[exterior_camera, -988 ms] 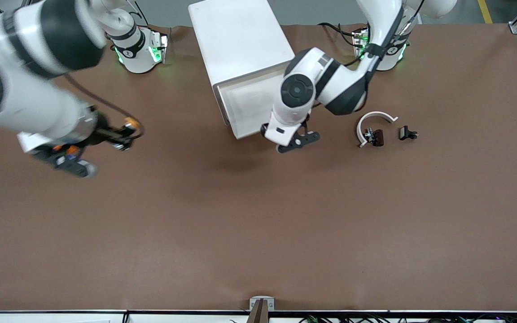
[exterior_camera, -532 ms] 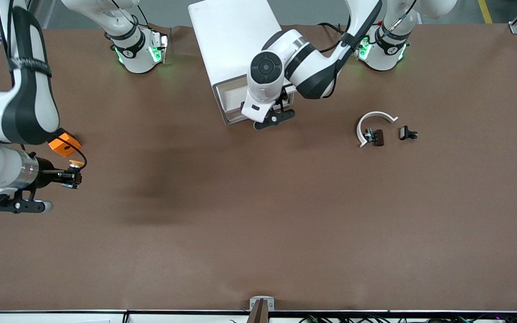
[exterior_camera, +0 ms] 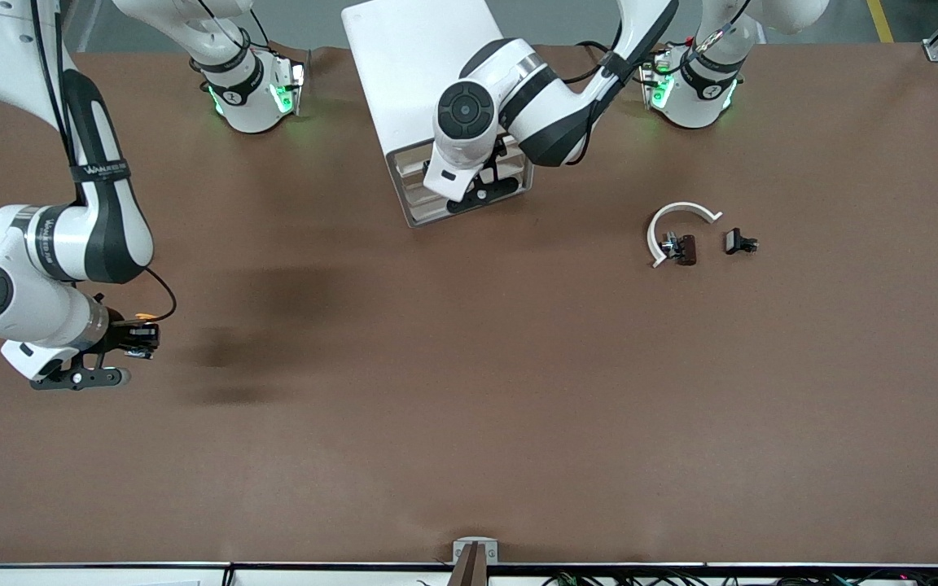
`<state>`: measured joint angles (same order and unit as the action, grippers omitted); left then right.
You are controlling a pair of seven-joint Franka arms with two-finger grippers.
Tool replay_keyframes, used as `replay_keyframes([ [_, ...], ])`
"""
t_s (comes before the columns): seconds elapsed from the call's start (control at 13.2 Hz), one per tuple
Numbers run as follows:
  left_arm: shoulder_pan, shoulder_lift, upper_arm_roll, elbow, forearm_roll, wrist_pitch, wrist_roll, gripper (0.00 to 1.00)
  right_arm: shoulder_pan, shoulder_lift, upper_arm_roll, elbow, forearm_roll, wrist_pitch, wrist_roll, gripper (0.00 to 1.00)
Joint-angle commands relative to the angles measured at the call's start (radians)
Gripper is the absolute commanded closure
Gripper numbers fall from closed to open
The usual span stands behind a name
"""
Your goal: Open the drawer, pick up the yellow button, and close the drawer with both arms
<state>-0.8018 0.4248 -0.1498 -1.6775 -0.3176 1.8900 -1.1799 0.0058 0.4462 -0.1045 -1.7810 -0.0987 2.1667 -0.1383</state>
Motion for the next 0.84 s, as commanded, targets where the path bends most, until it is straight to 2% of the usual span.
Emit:
replay_keyframes([
  [0.0,0.067,0.000,-0.010,0.025,-0.076,-0.025,-0.017,0.00,-0.081,0.067,0.022,0.002,-0.021,0.091,-0.104,0.78],
  [0.23,0.192,0.019,-0.002,0.076,-0.087,-0.025,-0.018,0.00,-0.125,0.134,0.023,0.002,-0.019,0.168,-0.167,0.78],
  [0.46,0.379,0.005,-0.001,0.102,-0.045,-0.034,0.006,0.00,-0.150,0.172,0.026,0.000,-0.013,0.200,-0.204,0.78],
  [0.76,0.510,-0.009,-0.001,0.144,0.263,-0.038,0.184,0.00,-0.155,0.198,0.028,0.000,-0.007,0.222,-0.205,0.76],
])
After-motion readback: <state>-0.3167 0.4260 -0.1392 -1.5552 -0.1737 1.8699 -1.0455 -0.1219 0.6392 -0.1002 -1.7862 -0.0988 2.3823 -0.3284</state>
